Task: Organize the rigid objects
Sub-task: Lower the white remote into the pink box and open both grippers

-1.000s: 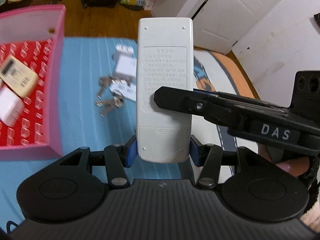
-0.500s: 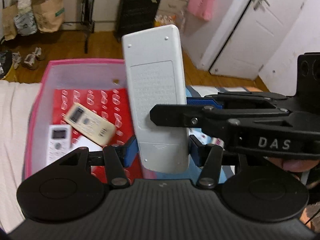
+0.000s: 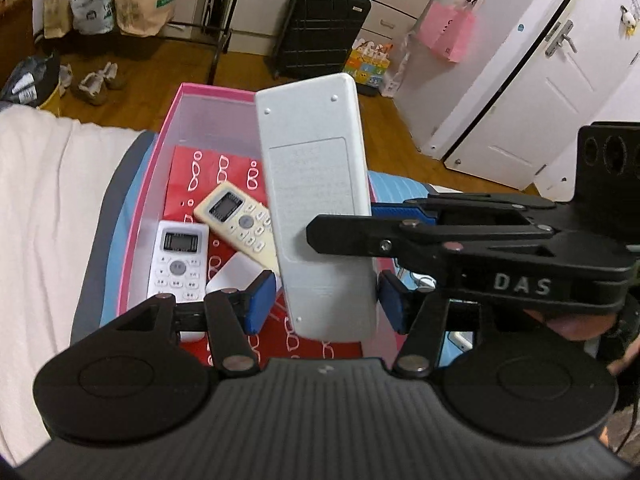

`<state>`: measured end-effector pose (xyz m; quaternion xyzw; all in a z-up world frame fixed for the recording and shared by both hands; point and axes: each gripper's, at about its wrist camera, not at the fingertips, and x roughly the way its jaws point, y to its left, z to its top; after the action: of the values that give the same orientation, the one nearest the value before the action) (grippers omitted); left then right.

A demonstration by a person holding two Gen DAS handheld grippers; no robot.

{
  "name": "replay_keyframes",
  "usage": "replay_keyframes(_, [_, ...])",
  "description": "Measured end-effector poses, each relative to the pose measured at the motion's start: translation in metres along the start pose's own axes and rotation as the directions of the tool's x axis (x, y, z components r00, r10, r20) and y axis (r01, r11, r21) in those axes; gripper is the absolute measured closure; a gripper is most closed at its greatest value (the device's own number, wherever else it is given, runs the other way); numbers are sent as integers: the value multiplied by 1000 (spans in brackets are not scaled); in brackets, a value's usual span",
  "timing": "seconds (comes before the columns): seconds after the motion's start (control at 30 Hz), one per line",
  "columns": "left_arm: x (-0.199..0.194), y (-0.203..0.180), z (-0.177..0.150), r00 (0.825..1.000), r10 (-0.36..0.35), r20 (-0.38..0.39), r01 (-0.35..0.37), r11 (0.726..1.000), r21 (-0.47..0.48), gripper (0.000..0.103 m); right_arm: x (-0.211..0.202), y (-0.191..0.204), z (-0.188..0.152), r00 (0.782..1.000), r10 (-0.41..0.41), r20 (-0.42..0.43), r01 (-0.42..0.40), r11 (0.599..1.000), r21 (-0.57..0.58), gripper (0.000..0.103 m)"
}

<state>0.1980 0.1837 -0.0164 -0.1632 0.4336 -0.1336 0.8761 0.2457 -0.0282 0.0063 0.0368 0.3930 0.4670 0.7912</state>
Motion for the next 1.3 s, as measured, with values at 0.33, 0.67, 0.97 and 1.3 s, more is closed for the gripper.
replay_keyframes(0.33, [-10,29,-10,1000,1,26,1,998,-71,50,22,17,-4,981,-185,-61,173,971,-164,82])
replay_keyframes(0.67, [-9,58,-12,997,8,73,3,988,-152,51,76,61,-44,878,-448,-167,314,803,-507,82])
replay_keyframes(0.97, [1,62,-13,994,71,78,-58,986,-156,59,100,73,-46,818,-567,-94,400,679,-615,82])
replay_keyframes(1.3, [-1,57,-13,993,91,75,-80,987,-137,59,75,59,-25,926,-281,-251,188,922,-340,72])
